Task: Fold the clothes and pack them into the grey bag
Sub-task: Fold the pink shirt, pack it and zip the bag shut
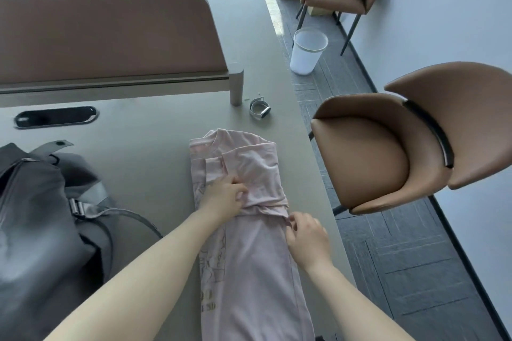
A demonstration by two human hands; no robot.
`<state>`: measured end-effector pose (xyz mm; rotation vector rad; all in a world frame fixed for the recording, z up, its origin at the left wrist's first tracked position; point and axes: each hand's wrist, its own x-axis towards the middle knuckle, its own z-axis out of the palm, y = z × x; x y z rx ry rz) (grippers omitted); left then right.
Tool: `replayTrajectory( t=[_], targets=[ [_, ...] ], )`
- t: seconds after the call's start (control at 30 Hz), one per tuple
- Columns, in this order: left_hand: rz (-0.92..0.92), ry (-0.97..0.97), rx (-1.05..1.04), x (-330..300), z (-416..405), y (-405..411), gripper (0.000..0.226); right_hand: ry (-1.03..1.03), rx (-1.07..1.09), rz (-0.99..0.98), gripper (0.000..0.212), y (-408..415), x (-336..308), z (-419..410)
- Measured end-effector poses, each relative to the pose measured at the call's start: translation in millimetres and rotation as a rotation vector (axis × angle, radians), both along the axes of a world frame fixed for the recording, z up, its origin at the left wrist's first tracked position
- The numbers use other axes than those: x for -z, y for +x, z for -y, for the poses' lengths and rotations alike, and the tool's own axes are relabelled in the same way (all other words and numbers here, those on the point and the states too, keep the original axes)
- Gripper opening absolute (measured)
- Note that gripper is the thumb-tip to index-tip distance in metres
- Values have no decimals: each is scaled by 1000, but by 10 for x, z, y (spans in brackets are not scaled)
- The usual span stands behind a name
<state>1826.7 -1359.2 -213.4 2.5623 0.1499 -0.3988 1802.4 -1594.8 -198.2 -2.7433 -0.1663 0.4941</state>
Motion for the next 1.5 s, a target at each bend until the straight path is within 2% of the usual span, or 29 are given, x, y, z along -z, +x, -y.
replayTrajectory(
  t=[0.1, 0.23, 0.37, 0.47, 0.57, 0.7, 0.77, 0.83, 0.93, 1.0, 1.1, 1.17, 1.23, 1.37, 1.47, 1.5],
  targets=[
    [83, -33, -258, -74, 78, -189, 27, -51, 118, -212, 20, -221, -63, 98],
    [-33, 54, -550, -167, 196, -695, 40, -69, 145, -344, 26, -561, -123, 127],
    [-159, 30, -758, -142, 306, -1312, 55, 91, 146, -333, 25, -786, -93, 143],
    [-290, 19, -783, -129, 417, -1679, 38, 272, 193, -338, 26, -831, -109, 215],
    [-253, -76, -818, -156, 518, -1924, 38, 424, 239, -448, 19, -892, -166, 310],
    [-93, -368, -1040, -217, 638, -2116, 25, 540, 255, -677, 25, -1119, -96, 460],
    [-175, -424, -1030, -227, 696, -2240, 26, 548, 273, -653, 11, -1194, -93, 516],
    [-292, -403, -947, -194, 787, -2448, 23, 569, 324, -583, 2, -1235, -114, 565],
    [-140, -420, -991, -222, 873, -2712, 27, 621, 368, -472, 15, -1337, -135, 635],
    [-85, -498, -1039, -234, 865, -2821, 31, 613, 368, -415, 17, -1460, -120, 694],
    [-267, -667, -948, -234, 915, -2994, 33, 642, 405, -392, 11, -1630, -146, 757],
    [-378, -590, -771, -230, 949, -3131, 23, 696, 450, -396, 24, -1735, -136, 790],
    [-356, -548, -720, -218, 972, -3235, 14, 712, 471, -353, 31, -1819, -130, 813],
    [-233, -654, -862, -114, 942, -3448, 1, 748, 558, -262, 36, -1963, -104, 842],
    [-406, -771, -729, -148, 1047, -3652, 24, 762, 609, -310, 34, -2112, -59, 822],
    [-467, -756, -664, -141, 1085, -3699, 28, 763, 619, -334, 34, -2160, -63, 810]
  ],
)
